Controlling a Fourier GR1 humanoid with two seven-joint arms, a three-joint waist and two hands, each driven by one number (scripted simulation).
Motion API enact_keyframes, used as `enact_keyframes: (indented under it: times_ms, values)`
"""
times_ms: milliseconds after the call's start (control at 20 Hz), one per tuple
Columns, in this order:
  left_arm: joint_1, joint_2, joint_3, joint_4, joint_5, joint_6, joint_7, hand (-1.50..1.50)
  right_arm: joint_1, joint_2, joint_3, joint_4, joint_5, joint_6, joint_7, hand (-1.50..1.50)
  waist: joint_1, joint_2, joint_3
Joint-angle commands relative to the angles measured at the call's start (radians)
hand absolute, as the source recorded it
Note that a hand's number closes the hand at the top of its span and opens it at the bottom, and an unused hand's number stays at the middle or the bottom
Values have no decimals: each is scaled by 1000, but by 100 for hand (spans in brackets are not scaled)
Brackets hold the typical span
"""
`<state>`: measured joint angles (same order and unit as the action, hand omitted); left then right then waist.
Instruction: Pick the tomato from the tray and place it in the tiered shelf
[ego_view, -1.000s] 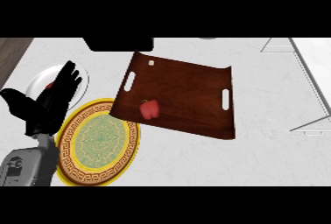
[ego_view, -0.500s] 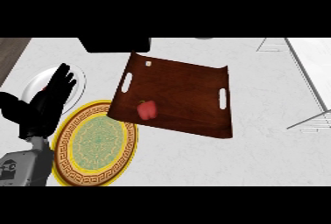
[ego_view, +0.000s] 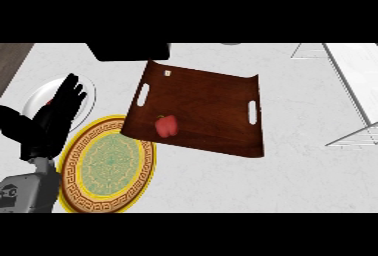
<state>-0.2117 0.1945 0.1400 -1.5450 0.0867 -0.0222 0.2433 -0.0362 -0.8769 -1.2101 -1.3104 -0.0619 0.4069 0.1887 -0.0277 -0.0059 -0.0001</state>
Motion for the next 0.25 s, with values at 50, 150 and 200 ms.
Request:
enact_keyframes:
  times_ms: [50,150,200]
  values:
    - [-9,-6,-3,21,-3,-11,-33,0,85,4,-61,-66,-49,90,-61,-150,16,4,0]
    - [5,-5,-11,-31,24,-26,34,0,157,85,-83,-90,-18,116,-178,-150,16,3,0]
    - [-21,9,11,21,11,-20,-11,0,183,137,-86,-184,-28,130,-138,-150,12,4,0]
